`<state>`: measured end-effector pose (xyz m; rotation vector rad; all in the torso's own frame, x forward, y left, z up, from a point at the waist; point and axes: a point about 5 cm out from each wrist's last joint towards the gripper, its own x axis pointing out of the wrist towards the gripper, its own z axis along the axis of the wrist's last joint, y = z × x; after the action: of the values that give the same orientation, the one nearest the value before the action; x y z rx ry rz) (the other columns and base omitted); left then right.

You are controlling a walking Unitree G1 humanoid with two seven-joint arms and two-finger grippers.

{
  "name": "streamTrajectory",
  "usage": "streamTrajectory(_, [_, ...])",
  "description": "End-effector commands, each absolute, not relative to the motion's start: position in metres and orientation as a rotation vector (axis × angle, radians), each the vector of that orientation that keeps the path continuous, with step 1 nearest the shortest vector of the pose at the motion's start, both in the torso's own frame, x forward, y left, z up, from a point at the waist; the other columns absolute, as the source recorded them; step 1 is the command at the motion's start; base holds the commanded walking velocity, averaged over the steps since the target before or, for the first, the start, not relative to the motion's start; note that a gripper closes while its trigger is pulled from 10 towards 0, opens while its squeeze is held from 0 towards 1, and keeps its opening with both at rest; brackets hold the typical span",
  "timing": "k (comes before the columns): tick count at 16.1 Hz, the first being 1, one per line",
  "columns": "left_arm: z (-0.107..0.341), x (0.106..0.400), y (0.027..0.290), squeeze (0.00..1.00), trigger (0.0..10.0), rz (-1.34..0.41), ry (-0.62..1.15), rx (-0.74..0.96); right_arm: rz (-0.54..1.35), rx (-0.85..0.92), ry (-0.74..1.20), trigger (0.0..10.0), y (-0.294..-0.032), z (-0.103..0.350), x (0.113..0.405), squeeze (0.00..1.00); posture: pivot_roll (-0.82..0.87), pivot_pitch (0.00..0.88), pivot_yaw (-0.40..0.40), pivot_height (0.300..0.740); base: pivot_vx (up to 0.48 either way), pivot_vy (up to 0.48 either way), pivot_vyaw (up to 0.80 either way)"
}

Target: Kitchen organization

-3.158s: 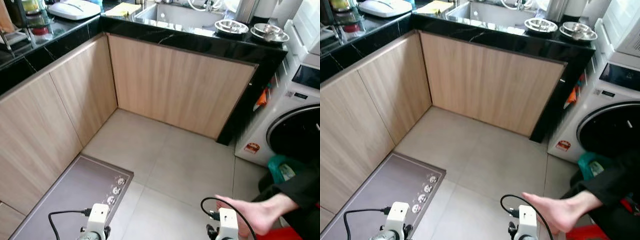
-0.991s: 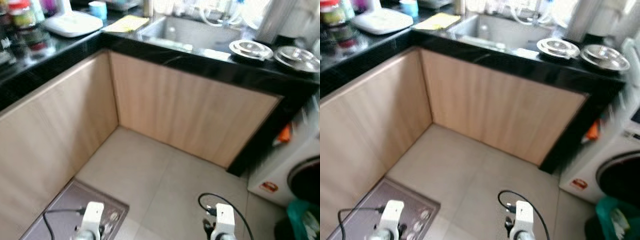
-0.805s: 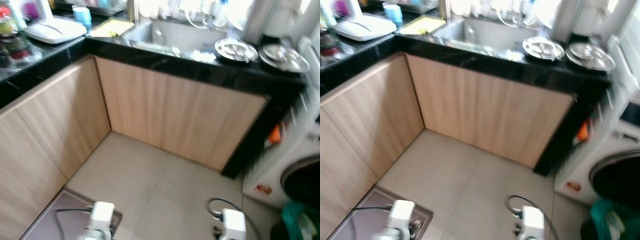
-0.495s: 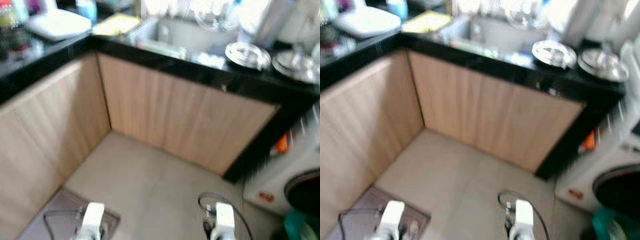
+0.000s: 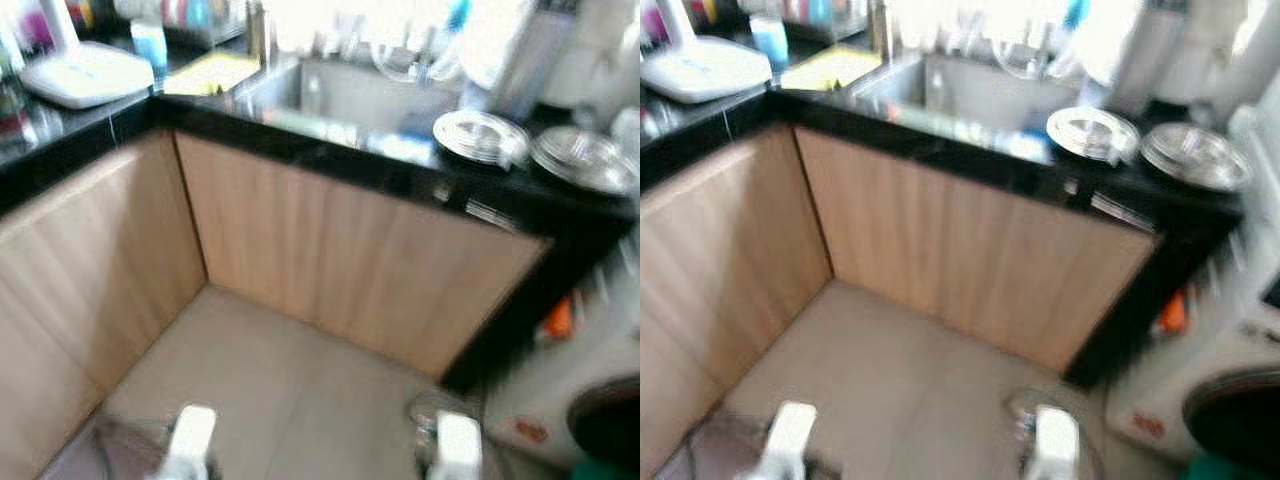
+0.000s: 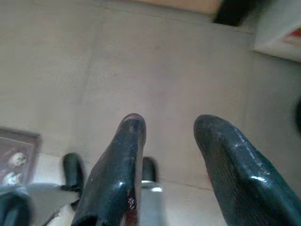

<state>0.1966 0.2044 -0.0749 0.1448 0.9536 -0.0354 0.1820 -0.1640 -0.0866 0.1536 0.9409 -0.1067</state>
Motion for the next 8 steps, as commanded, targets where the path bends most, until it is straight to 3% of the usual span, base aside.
streamTrajectory(1, [-0.0745,0.2003,0.1952,0.00,10.0,-0.071,0.945,0.157,-0.144,0.136,0.939,10.0,-0.1783,-0.0867,0.1789,0.00,-0.01,0.052,-0.059,0.740,0.368,0.000,0.00])
streamTrajectory(8, [-0.0744,0.2006,0.1946,0.00,10.0,-0.080,0.945,0.159,-0.146,0.142,0.935,10.0,-0.1776,-0.0872,0.1776,0.00,0.00,0.038,-0.057,0.740,0.367,0.000,0.00])
